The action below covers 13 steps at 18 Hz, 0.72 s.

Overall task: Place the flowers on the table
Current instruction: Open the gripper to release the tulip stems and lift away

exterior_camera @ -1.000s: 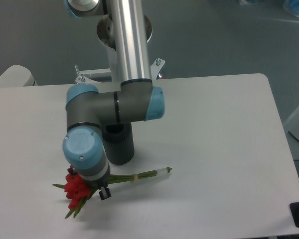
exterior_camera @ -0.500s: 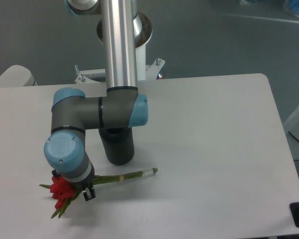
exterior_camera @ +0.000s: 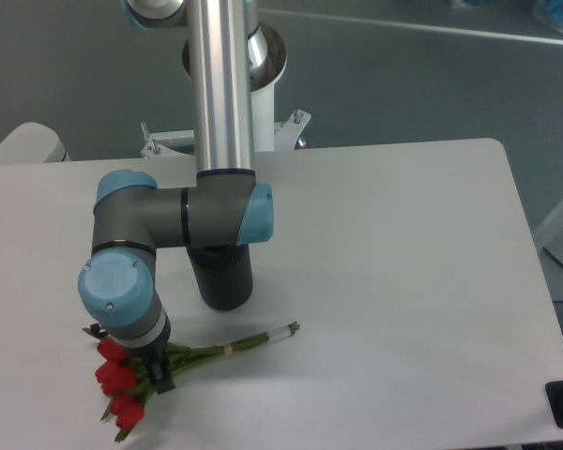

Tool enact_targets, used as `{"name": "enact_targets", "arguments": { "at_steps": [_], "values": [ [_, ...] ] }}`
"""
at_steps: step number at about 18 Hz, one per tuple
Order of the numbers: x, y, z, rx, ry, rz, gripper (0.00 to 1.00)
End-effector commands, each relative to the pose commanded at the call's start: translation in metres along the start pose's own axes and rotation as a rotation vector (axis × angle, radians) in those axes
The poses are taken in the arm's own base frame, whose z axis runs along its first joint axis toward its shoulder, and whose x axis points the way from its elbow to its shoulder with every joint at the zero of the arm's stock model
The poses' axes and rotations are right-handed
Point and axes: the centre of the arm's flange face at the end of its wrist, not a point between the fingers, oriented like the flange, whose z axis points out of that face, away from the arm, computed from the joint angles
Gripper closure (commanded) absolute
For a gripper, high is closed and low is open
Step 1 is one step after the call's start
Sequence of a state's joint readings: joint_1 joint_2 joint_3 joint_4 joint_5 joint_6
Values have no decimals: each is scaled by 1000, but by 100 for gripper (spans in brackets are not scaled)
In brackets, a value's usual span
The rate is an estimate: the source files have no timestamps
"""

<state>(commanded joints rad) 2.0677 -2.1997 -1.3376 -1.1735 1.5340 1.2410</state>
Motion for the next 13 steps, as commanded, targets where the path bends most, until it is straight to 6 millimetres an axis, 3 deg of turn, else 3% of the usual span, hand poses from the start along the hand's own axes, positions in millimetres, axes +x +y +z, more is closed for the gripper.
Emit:
{"name": "enact_targets", "arguments": {
  "at_steps": [13],
  "values": [
    [-63, 87, -58, 57, -97, -194, 0]
  ]
}}
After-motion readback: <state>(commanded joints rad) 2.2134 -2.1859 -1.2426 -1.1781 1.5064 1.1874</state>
